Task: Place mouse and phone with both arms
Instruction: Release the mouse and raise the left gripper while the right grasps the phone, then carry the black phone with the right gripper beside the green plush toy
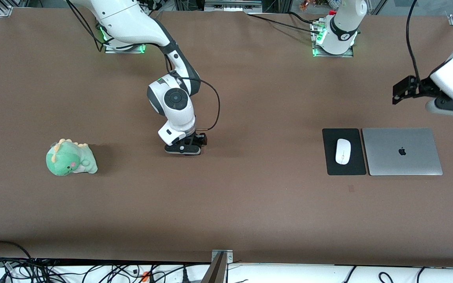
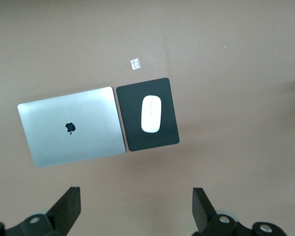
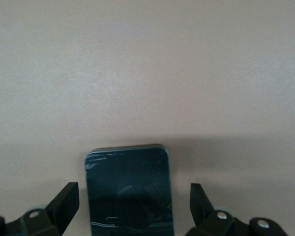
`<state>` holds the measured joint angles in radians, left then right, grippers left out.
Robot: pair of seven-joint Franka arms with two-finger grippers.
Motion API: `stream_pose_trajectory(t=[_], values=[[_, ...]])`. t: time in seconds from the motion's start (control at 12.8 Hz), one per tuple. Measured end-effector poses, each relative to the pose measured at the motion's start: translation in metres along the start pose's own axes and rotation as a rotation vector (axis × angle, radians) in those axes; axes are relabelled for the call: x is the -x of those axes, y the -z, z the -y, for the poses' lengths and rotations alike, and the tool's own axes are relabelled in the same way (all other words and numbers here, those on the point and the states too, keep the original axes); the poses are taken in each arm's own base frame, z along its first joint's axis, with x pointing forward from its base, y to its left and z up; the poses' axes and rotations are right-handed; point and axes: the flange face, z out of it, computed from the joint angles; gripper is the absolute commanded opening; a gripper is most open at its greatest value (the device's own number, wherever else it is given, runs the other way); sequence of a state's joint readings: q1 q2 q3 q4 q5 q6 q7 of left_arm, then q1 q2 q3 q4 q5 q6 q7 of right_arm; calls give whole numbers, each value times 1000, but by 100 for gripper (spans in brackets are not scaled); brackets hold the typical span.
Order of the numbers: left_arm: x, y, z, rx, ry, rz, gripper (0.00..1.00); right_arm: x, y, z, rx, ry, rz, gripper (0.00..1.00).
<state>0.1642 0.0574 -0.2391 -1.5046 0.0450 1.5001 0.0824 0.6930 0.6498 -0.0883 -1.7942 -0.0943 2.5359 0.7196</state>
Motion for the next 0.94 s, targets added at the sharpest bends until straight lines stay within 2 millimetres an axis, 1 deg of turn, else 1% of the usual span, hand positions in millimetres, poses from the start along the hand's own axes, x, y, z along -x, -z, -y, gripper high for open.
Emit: stream_pose_trajectory(t=[0.16, 0.31, 0.39, 0.47, 0.55, 0.62, 0.7, 0.78, 0.86, 0.94], values=[[3, 5, -5, 1, -1, 0, 100, 2, -7, 4, -15, 6, -17, 100], [3, 4, -17, 0, 19, 12, 100, 4, -19, 4, -19, 17, -29, 100], [4, 4, -17, -1, 33, 20, 100, 5, -25, 4, -16, 24, -33, 100], [4, 3, -11, -2, 48, 24, 100, 6, -30, 3, -13, 28, -34, 100], [5, 2, -3, -3, 62, 28, 100, 6, -31, 3, -14, 30, -36, 82], [6, 1, 3, -4, 75, 32, 100, 6, -31, 4, -13, 33, -38, 51], [7, 1, 6, -4, 82, 35, 100, 5, -30, 5, -15, 36, -42, 28], [7, 1, 7, -4, 90, 38, 100, 4, -26, 6, -16, 37, -45, 14], [7, 1, 7, -4, 95, 40, 100, 4, -25, 6, -17, 37, -47, 5], [8, 0, 6, -4, 96, 42, 100, 3, -26, 4, -12, 37, -45, 1]])
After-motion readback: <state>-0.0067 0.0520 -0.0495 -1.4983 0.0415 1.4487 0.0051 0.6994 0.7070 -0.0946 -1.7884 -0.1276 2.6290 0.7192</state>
